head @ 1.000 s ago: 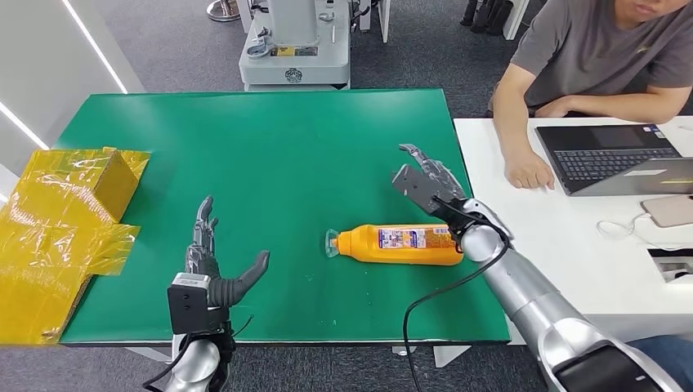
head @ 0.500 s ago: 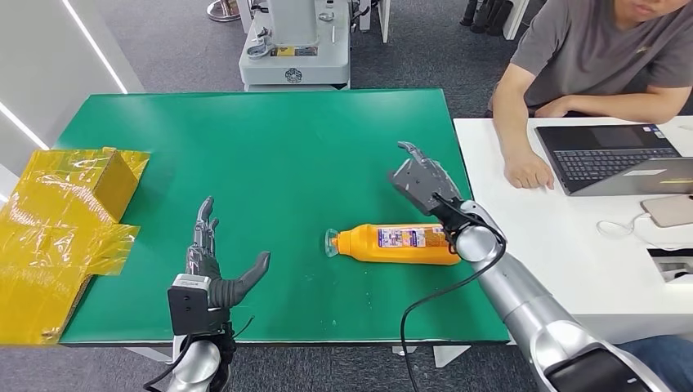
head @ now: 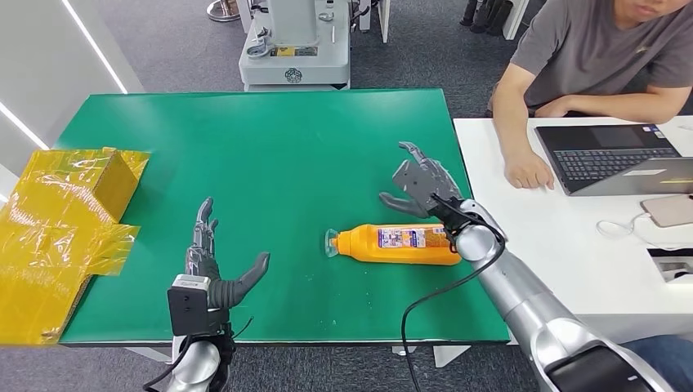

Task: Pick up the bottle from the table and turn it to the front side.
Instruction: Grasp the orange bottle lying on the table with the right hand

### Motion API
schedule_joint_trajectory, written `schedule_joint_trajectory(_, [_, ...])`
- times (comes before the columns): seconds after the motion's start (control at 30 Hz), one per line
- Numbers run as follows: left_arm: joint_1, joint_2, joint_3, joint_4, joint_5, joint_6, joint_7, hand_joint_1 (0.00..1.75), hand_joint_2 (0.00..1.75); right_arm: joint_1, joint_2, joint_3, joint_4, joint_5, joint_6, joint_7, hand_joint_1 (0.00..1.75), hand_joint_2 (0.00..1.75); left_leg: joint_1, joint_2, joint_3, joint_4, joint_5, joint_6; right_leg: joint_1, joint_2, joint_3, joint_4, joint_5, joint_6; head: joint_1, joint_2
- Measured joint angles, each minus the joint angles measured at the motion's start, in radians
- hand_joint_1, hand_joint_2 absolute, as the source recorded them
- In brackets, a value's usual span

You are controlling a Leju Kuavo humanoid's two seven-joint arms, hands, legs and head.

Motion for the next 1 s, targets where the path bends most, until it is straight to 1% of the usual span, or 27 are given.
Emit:
schedule_joint_trajectory(0.1, [0.001,0.0,0.0,0.0,0.0,0.0,0.0,0.0,1.75,-0.009,0.0,0.008,0.006,0.013,0.026,0.014,0.0,1.75,0.0,0.0,0.0,0.0,0.0,0.0,0.0,0.0,0.0,0.0,0.0,0.0,0.0,0.0])
schedule_joint_trajectory(0.37, [0.001,0.0,0.001,0.0,0.0,-0.001,0.0,0.0,1.75,-0.033,0.0,0.07,0.029,0.034,0.187,0.045,0.0,1.75,0.0,0.0,0.0,0.0,0.0,0.0,0.0,0.0,0.0,0.0,0.0,0.0,0.0,0.0])
schedule_joint_trajectory(0.53, [-0.002,0.001,0.001,0.0,0.003,-0.012,0.0,0.0,1.75,-0.048,-0.011,0.132,0.043,0.056,0.312,0.03,0.0,1.75,0.0,0.0,0.0,0.0,0.0,0.0,0.0,0.0,0.0,0.0,0.0,0.0,0.0,0.0])
schedule_joint_trajectory(0.63, [-0.008,0.002,0.001,0.002,0.004,-0.018,0.001,0.0,1.75,-0.061,-0.028,0.167,0.047,0.058,0.362,0.018,0.0,1.75,0.0,0.0,0.0,0.0,0.0,0.0,0.0,0.0,0.0,0.0,0.0,0.0,0.0,0.0])
schedule_joint_trajectory(0.8, [-0.017,0.002,0.001,0.003,0.005,-0.033,0.008,0.0,1.75,-0.078,-0.069,0.225,0.047,0.071,0.413,0.034,0.0,1.75,0.0,0.0,0.0,0.001,0.0,0.0,0.0,0.0,0.0,0.0,0.0,0.0,0.0,0.0])
schedule_joint_trajectory(1.0, [-0.025,0.002,0.001,0.003,0.004,-0.043,0.022,0.0,1.75,-0.088,-0.105,0.268,0.047,0.092,0.409,0.078,0.0,1.75,0.0,0.0,0.0,0.001,0.0,0.0,0.0,0.0,0.0,0.0,0.0,0.0,0.0,0.0])
